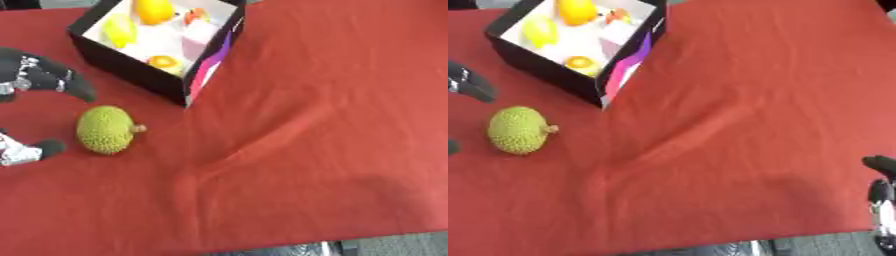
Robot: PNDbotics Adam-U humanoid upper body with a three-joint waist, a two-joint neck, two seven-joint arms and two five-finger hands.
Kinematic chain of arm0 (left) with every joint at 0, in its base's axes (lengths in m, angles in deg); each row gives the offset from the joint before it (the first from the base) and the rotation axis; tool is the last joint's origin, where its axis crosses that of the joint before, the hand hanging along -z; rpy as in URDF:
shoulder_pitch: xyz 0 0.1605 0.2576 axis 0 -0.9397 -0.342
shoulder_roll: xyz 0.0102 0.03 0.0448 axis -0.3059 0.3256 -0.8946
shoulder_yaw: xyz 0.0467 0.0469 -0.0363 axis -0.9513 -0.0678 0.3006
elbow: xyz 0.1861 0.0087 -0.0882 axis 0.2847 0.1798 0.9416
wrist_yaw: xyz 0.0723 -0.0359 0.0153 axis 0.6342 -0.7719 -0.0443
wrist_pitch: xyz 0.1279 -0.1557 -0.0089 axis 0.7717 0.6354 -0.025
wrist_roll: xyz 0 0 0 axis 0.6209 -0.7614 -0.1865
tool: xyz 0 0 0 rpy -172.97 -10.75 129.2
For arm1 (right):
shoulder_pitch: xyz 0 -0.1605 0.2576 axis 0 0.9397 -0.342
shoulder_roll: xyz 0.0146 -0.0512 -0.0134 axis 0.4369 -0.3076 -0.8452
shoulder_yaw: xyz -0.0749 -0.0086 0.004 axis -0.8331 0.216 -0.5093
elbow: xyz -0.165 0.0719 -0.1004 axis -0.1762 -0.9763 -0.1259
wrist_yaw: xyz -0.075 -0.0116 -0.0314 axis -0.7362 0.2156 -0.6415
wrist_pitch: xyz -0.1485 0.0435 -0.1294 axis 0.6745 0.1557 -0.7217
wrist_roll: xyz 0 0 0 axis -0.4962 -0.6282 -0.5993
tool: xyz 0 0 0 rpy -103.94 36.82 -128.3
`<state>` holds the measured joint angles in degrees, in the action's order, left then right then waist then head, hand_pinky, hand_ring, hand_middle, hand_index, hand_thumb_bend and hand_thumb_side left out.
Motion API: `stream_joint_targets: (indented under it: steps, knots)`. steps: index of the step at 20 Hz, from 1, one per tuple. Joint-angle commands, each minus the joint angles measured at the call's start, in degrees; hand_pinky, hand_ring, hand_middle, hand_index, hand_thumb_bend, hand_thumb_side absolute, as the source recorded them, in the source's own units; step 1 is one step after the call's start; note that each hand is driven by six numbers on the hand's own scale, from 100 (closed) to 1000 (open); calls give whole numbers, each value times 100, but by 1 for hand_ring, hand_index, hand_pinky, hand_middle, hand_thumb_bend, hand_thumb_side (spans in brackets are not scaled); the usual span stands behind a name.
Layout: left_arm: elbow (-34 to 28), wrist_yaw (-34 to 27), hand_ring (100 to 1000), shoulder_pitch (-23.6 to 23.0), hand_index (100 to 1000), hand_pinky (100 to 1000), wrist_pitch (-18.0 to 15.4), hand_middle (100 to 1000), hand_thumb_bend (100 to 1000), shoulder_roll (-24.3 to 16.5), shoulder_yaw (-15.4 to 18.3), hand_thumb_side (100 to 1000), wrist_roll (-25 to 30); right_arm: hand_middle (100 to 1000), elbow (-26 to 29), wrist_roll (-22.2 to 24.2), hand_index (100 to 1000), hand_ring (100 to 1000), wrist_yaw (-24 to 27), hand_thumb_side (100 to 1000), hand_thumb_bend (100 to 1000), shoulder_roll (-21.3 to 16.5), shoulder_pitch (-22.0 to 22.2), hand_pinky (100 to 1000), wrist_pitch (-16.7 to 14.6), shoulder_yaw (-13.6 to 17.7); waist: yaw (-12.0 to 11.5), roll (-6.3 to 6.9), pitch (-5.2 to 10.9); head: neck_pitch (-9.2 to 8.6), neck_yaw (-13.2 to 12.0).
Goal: Pick up objects on the table and place them in the box.
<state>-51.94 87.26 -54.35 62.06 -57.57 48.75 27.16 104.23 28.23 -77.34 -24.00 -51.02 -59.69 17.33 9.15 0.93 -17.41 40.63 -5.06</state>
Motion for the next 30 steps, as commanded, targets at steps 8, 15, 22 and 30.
stream_joint_targets:
  steps: [8, 15, 22, 30]
  knots:
    - [671, 531, 886, 446, 896, 912, -532, 813, 377, 206, -335, 432, 455, 717, 96, 3, 785, 827, -35, 495, 100, -5, -87, 1000, 191, -21, 62, 44, 38, -28, -115]
    - [1133, 1029, 895, 885, 894, 924, -751, 825, 499, 508, -564, 438, 515, 718, 96, 41, 785, 827, -27, 496, 100, 8, -121, 1000, 237, -46, 105, 57, 26, -9, -242]
    - [1583, 1334, 879, 1231, 900, 909, -914, 813, 458, 852, -791, 415, 340, 717, 96, 61, 784, 827, -41, 501, 100, 40, -158, 1000, 313, -62, 115, 75, -2, -19, -264]
    - [2130, 1224, 796, 1683, 861, 819, -973, 739, 314, 1375, -1014, 340, 325, 719, 96, 86, 785, 828, -26, 505, 100, 78, -207, 1000, 372, -72, 140, 77, -35, -54, -276]
